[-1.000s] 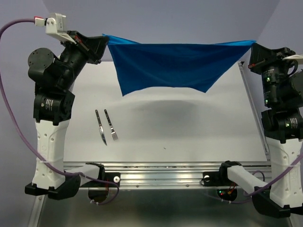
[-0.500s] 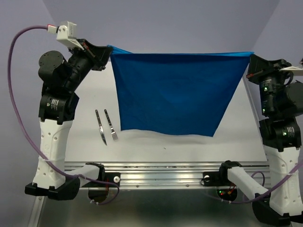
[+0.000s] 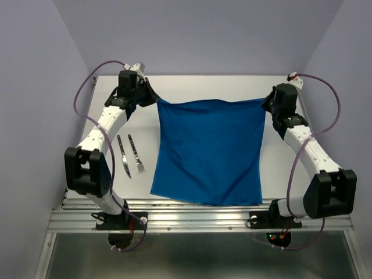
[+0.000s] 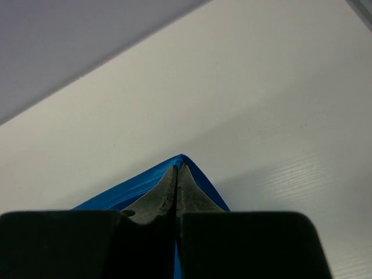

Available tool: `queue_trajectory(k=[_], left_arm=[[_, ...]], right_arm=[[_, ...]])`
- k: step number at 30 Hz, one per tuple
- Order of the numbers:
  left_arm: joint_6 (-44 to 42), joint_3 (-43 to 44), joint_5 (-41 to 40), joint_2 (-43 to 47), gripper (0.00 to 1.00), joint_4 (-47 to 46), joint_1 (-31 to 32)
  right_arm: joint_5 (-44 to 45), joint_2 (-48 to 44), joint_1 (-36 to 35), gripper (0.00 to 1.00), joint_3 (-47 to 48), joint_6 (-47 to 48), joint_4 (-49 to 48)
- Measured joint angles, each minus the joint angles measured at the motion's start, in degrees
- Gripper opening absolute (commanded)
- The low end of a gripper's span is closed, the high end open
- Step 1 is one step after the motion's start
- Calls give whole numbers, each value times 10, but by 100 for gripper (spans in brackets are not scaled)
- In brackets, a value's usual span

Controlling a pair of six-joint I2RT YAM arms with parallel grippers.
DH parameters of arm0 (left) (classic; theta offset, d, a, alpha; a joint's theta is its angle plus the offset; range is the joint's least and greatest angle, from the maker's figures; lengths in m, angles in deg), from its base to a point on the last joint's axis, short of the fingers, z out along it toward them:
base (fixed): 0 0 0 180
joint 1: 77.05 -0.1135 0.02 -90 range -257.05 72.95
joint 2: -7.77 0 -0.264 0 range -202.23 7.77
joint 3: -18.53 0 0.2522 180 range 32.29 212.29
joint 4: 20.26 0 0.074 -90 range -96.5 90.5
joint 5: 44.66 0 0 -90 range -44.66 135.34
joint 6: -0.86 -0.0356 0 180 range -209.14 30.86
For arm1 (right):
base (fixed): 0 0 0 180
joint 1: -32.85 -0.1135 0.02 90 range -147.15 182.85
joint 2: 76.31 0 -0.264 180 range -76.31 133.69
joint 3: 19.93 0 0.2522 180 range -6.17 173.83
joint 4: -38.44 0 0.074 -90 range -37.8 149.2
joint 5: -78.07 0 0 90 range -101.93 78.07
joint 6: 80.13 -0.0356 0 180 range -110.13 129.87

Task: Fold the napkin into a case and place the utensils inside
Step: Flatten out the crumpled napkin at the center of the board.

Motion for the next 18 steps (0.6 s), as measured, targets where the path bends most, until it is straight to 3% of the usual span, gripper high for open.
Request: queue_trajectory(k=[6,13,18], left_arm=[[3,27,-9,-111,0,-16,1],[-7,169,-13,-228,0,7,1],[-12,190,-13,-243,0,18,1]], right_arm=[[1,127,0,1,4,13,-71],[8,271,0,1,112,30,-107],[-4,285,0,1,125,24,-113]])
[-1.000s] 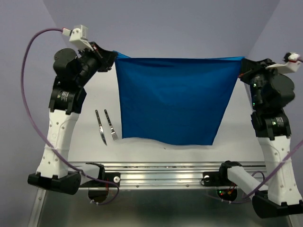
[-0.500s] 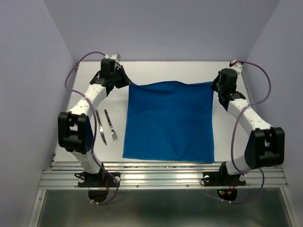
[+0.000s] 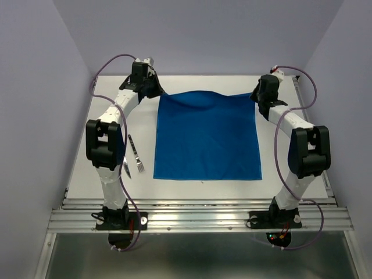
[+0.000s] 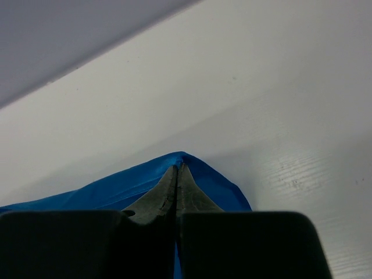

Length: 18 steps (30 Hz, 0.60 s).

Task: Fold the napkin into a case and place the utensils inside
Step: Flatten out the crumpled napkin at the center of the board, then fold and flatten the napkin at the center of the board.

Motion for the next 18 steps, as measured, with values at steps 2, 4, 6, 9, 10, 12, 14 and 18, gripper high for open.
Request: queue_trajectory(k=[2,4,6,9,10,12,14,18], left_arm=[[-5,6,0,0,0,5,0],[-10,8,0,0,0,8,0],[-14,7,0,0,0,13,0],[-17,-25,-1,14,0,13,0],[-17,-48,0,28,0,16,0],[-17,-97,1,61,0,18,2],[-17,-139,1,96,0,22,3],[-17,-199,0,162,0,21,7]], right_arm=[[-6,-3,0,1,-1,-6,2],[-15,-18,0,1,-10,-14,7],[-24,-45,0,1,-31,-25,17],[-33,-107,0,1,-78,-44,26],[-35,-126,0,1,-93,-48,25],[-43,-178,0,1,-138,-62,29],[-52,-221,0,1,-177,-75,35],[-61,-277,0,1,-223,-94,65]])
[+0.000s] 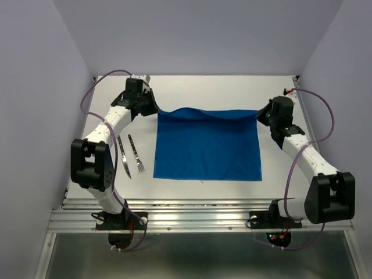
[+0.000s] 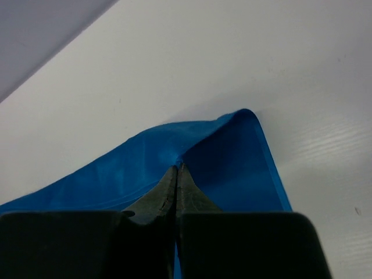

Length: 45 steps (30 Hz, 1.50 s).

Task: Fold the napkin into a case and place the utensils inside
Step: Fold and flatten the napkin at the center of the board.

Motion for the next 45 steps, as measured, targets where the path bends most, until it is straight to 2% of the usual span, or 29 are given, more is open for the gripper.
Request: queue_trajectory(k=[12,17,24,31,45], left_arm=[[2,-131,-2,122,0,3,27],[4,-159,-2,170,0,12,31],[2,-162,-1,200,0,27,31],[-16,-162,-3,201,0,60,32],[-19,-176,3,240,0,87,34]], right_arm=[[-47,-162,0,1,-118,-66,122],[-61,-197,0,1,-137,-89,167],[-52,-241,0,1,-137,-112,235],[-43,-237,0,1,-117,-114,304],[-33,-281,0,1,-131,-111,315]])
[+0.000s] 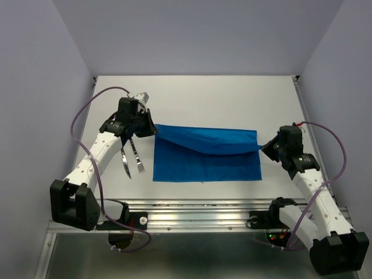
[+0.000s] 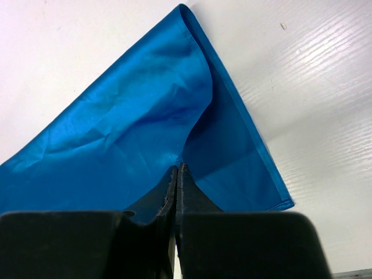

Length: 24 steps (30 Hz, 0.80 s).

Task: Fold the napkin into a case and place the utensils inside
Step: Fold and flatten the napkin at the center of the board.

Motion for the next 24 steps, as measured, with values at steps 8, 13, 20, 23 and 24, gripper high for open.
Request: queue_trajectory(k=[8,13,20,23,24], left_arm=[[-1,-7,20,21,0,7,0],[3,-59,30,43,0,3,0],[25,-107,31,43,0,0,1],[31,-113,29,43,0,-2,1],[33,-115,28,43,0,-2,1]], right_arm=[[1,12,0,1,3,7,1],[2,12,0,1,4,11,8],[2,7,0,1,4,10,27],[2,1,0,1,3,10,32],[2,-1,0,1,3,10,33]])
